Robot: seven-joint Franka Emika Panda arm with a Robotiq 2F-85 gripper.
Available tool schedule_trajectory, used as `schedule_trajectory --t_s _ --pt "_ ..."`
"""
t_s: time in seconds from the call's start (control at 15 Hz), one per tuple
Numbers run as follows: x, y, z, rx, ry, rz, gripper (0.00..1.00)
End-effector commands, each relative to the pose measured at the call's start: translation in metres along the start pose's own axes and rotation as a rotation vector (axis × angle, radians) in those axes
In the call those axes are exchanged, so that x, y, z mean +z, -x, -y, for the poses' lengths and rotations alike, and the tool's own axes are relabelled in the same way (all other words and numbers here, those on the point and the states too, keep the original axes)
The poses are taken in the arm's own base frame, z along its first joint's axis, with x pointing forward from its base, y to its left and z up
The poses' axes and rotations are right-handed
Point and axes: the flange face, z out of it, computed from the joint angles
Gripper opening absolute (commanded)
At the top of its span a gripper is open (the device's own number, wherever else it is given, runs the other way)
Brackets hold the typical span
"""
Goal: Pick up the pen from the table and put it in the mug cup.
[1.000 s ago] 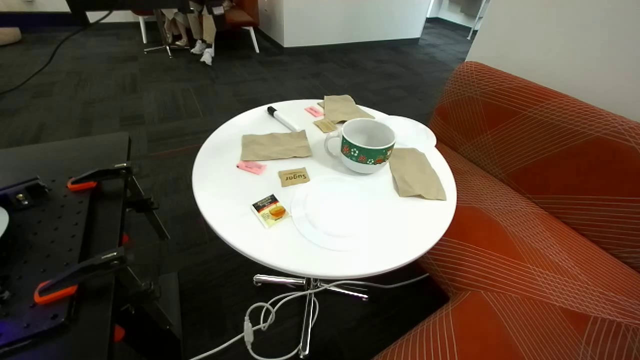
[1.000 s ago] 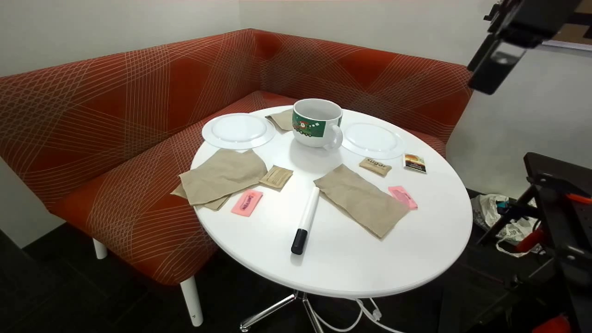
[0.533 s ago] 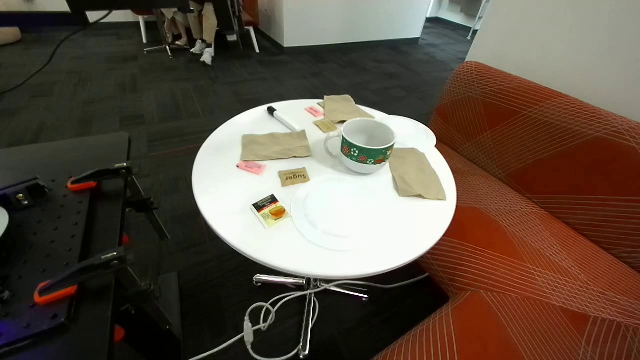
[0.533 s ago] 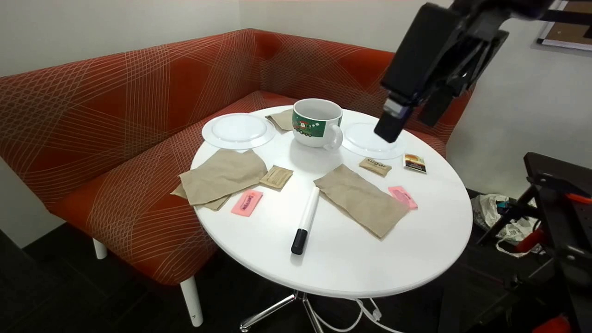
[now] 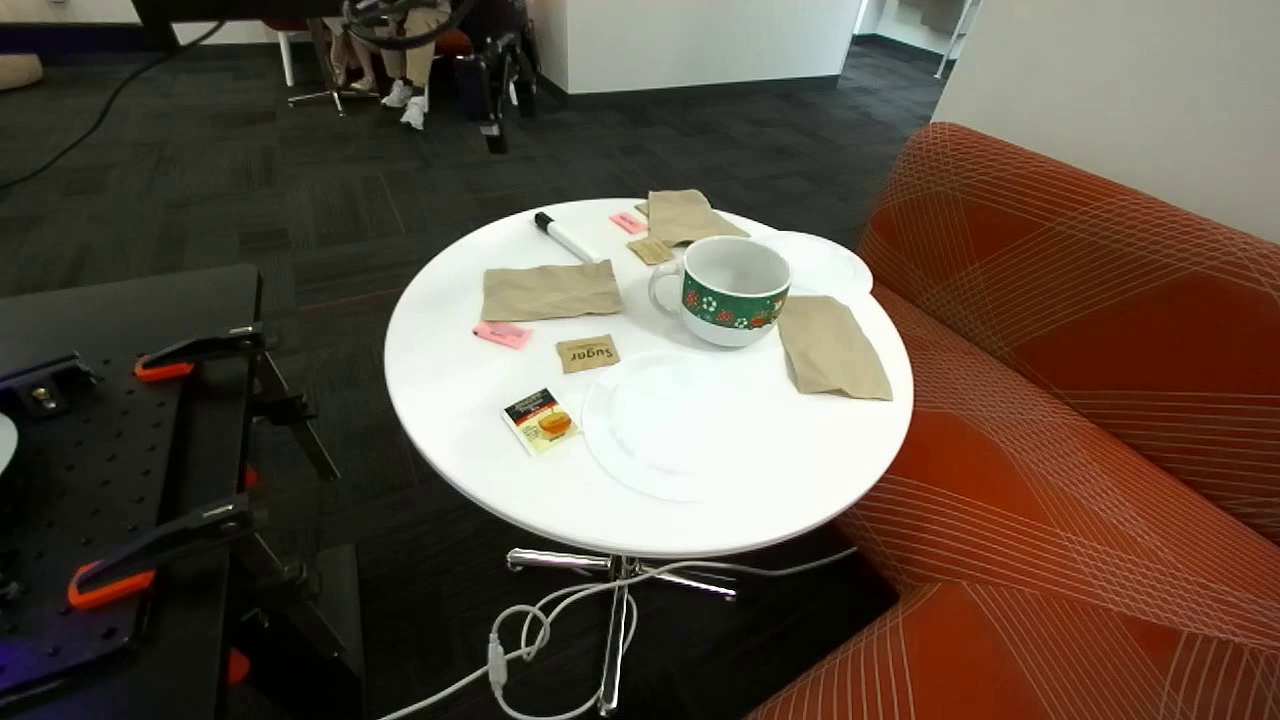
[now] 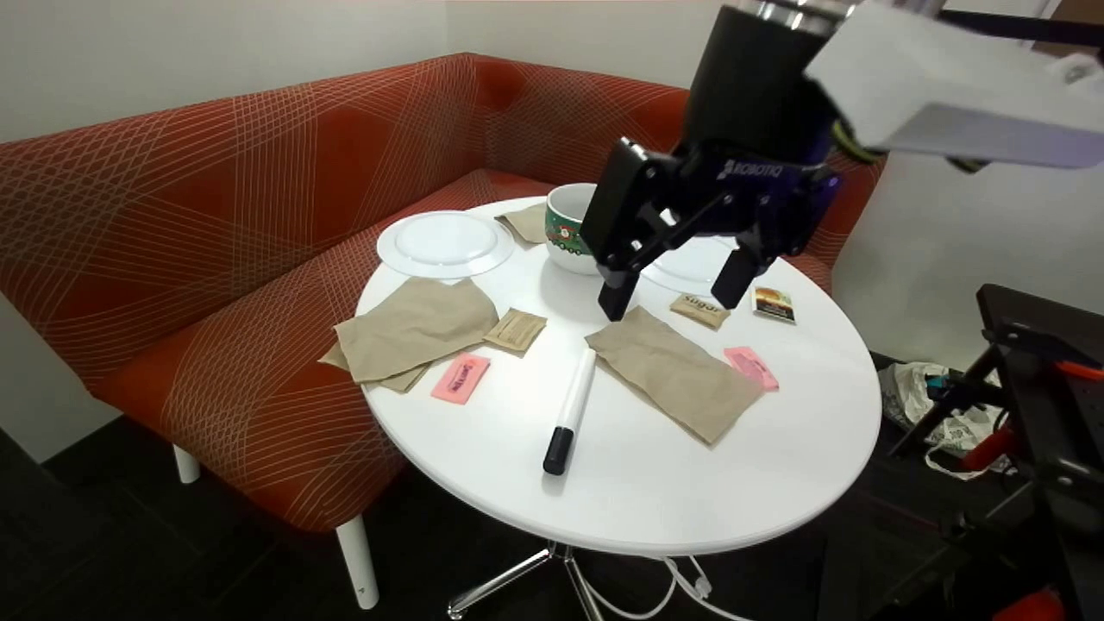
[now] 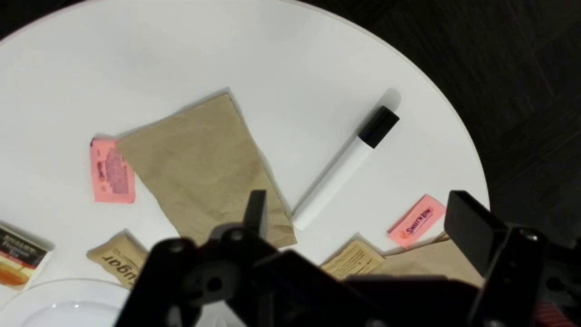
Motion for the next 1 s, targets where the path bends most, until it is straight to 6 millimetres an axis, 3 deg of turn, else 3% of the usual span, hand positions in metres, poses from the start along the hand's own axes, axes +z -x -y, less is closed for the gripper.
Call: schedule_trajectory --t_s 0.0,0.6,0.93 --pt "0.026 -0.015 0.017 0.098 -0.004 -0.011 1.00" --pt "0.078 -0.055 0.037 0.273 0.029 -0.017 1.00" --pt "0.106 -0.066 0.041 0.314 0.042 0.010 1.00"
